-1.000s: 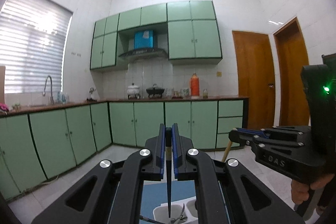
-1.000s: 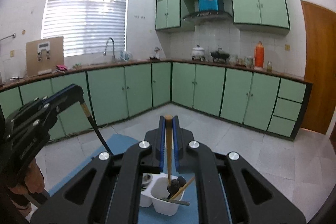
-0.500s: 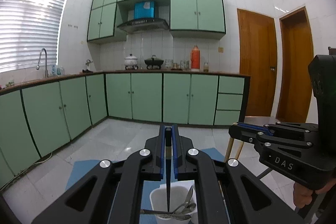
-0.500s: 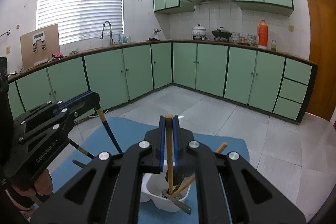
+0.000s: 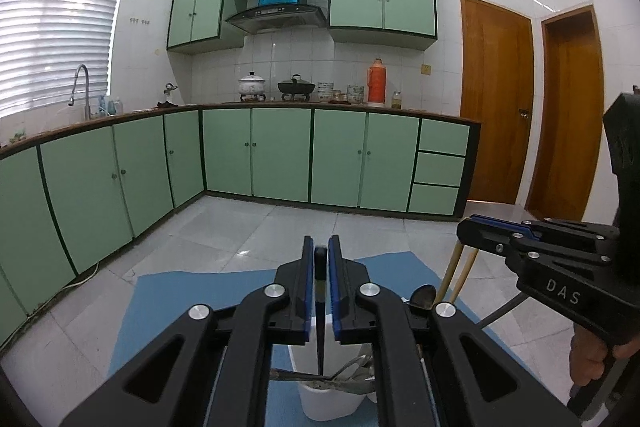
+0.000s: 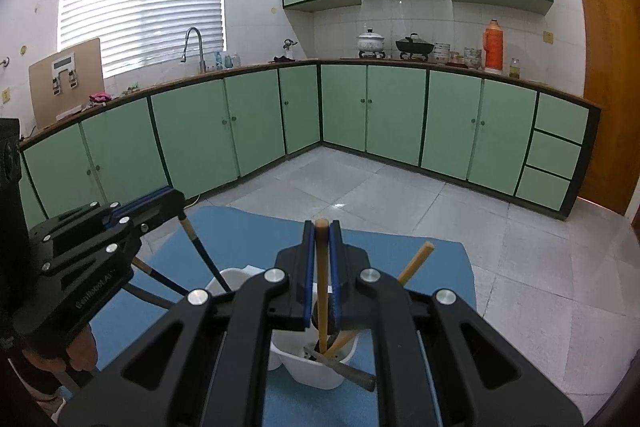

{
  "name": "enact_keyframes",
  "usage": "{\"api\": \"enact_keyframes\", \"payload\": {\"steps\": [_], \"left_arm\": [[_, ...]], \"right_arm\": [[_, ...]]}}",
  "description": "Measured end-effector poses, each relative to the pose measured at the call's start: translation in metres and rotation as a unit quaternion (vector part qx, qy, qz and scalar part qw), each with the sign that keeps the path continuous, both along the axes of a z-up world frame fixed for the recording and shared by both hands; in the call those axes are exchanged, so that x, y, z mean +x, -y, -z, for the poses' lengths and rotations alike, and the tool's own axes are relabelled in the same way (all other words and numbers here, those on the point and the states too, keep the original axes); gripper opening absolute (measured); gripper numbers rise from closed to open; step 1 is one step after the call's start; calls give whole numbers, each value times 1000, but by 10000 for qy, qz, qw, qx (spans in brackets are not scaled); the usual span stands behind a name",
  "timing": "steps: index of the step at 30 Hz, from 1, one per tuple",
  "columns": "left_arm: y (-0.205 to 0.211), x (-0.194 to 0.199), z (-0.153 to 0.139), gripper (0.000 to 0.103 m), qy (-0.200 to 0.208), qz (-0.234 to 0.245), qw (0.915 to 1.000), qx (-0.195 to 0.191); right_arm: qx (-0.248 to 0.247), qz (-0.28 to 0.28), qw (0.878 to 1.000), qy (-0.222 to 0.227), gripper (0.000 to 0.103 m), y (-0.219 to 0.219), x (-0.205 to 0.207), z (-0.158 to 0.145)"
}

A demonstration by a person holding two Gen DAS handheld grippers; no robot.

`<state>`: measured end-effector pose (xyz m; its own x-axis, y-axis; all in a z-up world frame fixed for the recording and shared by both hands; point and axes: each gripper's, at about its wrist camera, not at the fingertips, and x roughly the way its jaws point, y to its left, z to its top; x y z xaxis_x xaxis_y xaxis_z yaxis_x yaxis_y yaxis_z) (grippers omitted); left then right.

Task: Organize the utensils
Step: 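Drop the black chopstick into the holder with the left tool while the right drops the wooden one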

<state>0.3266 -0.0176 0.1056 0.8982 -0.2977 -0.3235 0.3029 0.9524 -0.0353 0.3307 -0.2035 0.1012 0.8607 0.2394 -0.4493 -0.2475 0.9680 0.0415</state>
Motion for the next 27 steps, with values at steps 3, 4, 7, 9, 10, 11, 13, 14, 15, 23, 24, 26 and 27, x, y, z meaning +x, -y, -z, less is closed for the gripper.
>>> {"api": "enact_keyframes", "payload": {"steps": [3, 4, 7, 9, 10, 11, 13, 14, 15, 23, 24, 26, 27], "left_arm": [[-3, -4, -7, 24, 117, -38, 9999, -21], [-5, -6, -11, 28, 161, -47, 9998, -54], [-10, -15, -17, 39, 288, -80, 9995, -114], [-13, -19, -21, 45, 360, -100, 9992, -127], [-14, -23, -24, 51, 411, -119, 9990, -133], [-16, -27, -25, 54, 463, -162, 9987, -134], [-20, -34, -28, 63, 535, -238, 9982, -154], [-22, -38, -29, 66, 564, -267, 9979, -174], [-24, -44, -29, 70, 604, -303, 9975, -187], [-37, -84, -20, 88, 742, -578, 9955, -153], [-38, -89, -17, 90, 734, -603, 9953, -167], [-42, -101, -12, 92, 710, -702, 9948, -206], [-44, -107, -9, 93, 698, -719, 9947, -212]], "right_arm": [[54, 45, 9999, 104, 11, 6, -5, -9], [69, 60, 9999, 135, 14, 8, -6, -11], [96, 140, 9995, 268, 24, 14, -15, -17], [117, 193, 9991, 357, 31, 20, -23, -20], [119, 221, 9989, 391, 37, 22, -25, -21], [112, 263, 9986, 436, 40, 24, -29, -23], [123, 343, 9980, 523, 55, 29, -37, -24], [131, 370, 9976, 565, 56, 32, -42, -25], [130, 395, 9974, 589, 59, 34, -47, -25], [164, 526, 9961, 693, 75, 48, -88, -10], [159, 532, 9960, 698, 77, 50, -95, -7], [154, 561, 9956, 731, 79, 51, -108, -1], [171, 569, 9955, 741, 82, 52, -115, 2]]}}
